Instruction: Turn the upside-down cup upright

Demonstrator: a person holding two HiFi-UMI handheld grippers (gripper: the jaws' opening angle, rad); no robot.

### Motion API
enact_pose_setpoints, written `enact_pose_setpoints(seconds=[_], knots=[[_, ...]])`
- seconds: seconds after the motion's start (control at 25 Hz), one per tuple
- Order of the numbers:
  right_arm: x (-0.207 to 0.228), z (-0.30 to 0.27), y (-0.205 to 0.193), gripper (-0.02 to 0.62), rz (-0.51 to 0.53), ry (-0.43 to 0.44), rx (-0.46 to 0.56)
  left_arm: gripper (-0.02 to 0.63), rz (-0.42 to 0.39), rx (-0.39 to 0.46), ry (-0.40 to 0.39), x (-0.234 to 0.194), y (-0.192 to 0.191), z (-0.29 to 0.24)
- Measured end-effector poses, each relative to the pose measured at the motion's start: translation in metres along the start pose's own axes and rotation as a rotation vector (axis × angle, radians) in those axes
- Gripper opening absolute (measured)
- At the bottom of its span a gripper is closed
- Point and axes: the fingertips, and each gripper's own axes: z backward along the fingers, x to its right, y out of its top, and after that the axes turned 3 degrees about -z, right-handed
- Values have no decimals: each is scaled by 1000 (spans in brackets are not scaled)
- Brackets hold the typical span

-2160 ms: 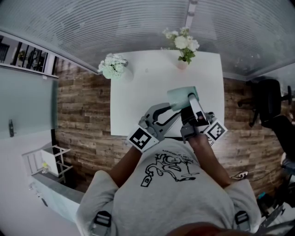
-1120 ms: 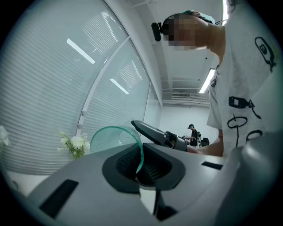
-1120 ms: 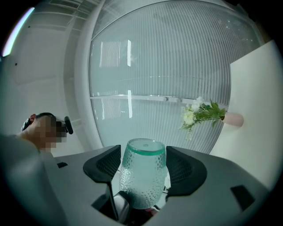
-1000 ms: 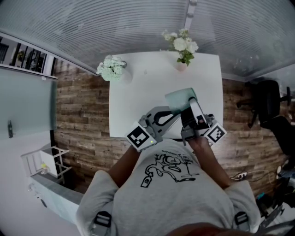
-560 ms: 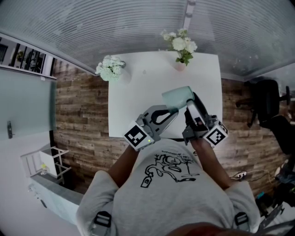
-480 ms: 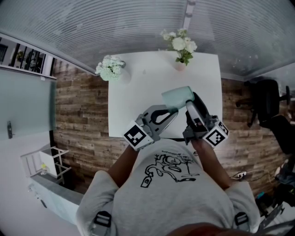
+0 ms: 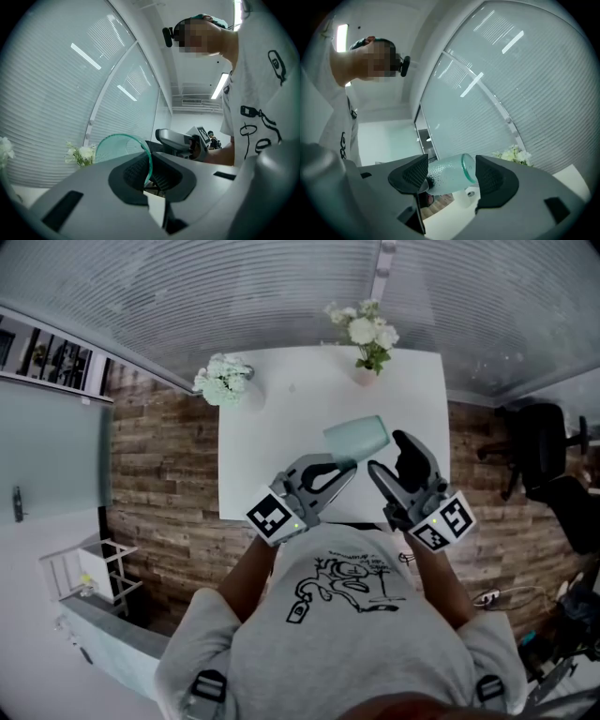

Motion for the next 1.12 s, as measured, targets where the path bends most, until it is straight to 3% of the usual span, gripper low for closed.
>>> enact_pose_setpoints(seconds=[0.2,0.48,0.6,0.8,1.12], knots=[[-12,-1,-7,322,266,24,-119,15,-3,-1,0,-2,0,-1],[-16,-2,-15,324,550,24,-240,15,-3,-28,4,-5,-5,-1],[-13,2,-28,324,762,32,-381,15,-9,-35,0,-5,-6,-2],[-15,-2,-32,324,1044,29,-449,15,-13,-43,-7,-4,-8,-3],[-3,-5,-49,334,1288,-4,-584,15,-1,-67,-9,-5,-16,-4]])
